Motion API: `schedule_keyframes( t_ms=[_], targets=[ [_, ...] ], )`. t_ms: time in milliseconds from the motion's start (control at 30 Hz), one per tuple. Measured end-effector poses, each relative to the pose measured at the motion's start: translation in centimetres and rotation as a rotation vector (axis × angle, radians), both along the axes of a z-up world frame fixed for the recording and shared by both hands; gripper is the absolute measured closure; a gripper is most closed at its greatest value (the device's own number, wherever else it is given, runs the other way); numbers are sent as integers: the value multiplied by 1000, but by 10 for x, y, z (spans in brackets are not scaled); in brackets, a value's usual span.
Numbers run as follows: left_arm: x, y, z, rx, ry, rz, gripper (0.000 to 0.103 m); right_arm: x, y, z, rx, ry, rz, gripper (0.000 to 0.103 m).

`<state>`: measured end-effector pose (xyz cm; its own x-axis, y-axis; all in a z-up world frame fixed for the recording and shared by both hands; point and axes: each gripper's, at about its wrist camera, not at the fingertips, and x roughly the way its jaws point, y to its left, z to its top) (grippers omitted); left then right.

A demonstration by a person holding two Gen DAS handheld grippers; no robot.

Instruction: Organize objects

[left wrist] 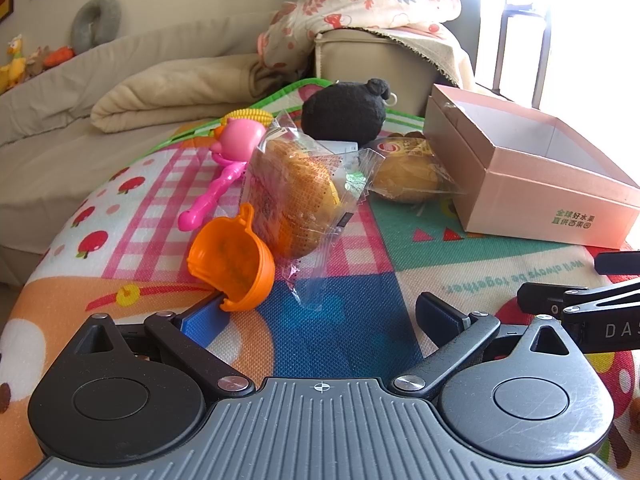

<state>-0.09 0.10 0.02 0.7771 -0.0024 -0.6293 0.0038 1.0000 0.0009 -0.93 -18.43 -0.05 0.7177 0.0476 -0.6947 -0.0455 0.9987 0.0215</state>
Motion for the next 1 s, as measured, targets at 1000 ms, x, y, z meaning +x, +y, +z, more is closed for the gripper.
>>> schedule_keyframes(
  t_ms=[1000],
  targets=[
    [31, 87, 15, -168, -44, -249, 7, -45, 16, 44, -42, -241, 92, 0]
  ],
)
